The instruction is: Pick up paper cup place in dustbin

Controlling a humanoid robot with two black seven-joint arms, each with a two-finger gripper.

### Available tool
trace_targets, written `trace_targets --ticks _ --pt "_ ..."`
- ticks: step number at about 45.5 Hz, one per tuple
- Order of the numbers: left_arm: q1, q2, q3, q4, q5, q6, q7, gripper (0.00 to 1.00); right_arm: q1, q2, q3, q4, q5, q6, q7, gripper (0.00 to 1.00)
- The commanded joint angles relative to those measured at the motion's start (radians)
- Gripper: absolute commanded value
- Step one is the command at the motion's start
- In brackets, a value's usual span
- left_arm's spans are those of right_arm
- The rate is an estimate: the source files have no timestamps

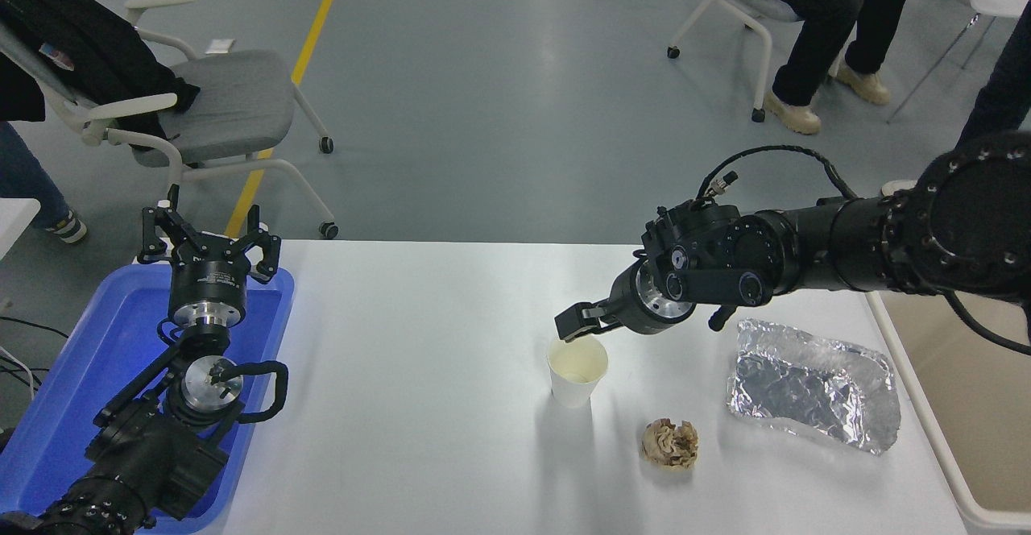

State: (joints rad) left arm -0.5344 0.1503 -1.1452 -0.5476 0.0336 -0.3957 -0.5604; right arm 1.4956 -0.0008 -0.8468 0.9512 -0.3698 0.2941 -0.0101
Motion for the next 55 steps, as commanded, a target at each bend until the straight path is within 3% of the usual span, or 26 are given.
trace_targets --ticks 1,7,9,13,17,20,23,36,43,55 --pt "0.001 0.0 0.001 0.0 0.002 0.0 0.0 0.99 -0.116 0.001 0.025 -0.077 -0.035 -0.004 -0.001 1.0" --pt "-0.001 0.0 0.001 0.0 0.0 0.0 0.0 0.99 -0.147 0.001 0.04 -0.098 -0.058 -0.004 0.001 1.0" --pt "-0.001 0.0 0.001 0.0 0.0 0.0 0.0 0.99 -0.155 0.001 0.041 -0.103 -0.066 -0.004 0.001 0.95" --pt "0.001 0.0 0.001 0.0 0.0 0.0 0.0 0.99 -0.169 0.001 0.041 -0.109 -0.075 -0.004 0.002 0.74" --pt "0.001 0.0 -0.001 0.0 0.0 0.0 0.0 0.99 -0.172 0.001 0.045 -0.111 -0.075 -0.004 0.002 0.35" --pt "0.001 0.0 0.001 0.0 0.0 0.0 -0.001 0.99 -0.169 0.001 0.046 -0.111 -0.073 0.005 0.002 0.13" --pt "-0.001 0.0 0.001 0.0 0.0 0.0 0.0 0.99 -0.166 0.001 0.046 -0.109 -0.07 0.01 0.002 0.0" --pt "0.001 0.0 -0.001 0.0 0.0 0.0 0.0 0.99 -0.101 0.001 0.058 -0.082 -0.067 0.01 0.002 0.0" --pt "0.001 0.0 -0.001 0.0 0.002 0.0 0.0 0.99 0.086 0.001 0.037 0.061 -0.021 0.034 -0.002 0.0" --pt "0.002 0.002 -0.001 0.0 0.002 0.0 0.0 0.99 0.498 -0.14 -0.044 0.363 0.077 0.141 -0.03 0.0"
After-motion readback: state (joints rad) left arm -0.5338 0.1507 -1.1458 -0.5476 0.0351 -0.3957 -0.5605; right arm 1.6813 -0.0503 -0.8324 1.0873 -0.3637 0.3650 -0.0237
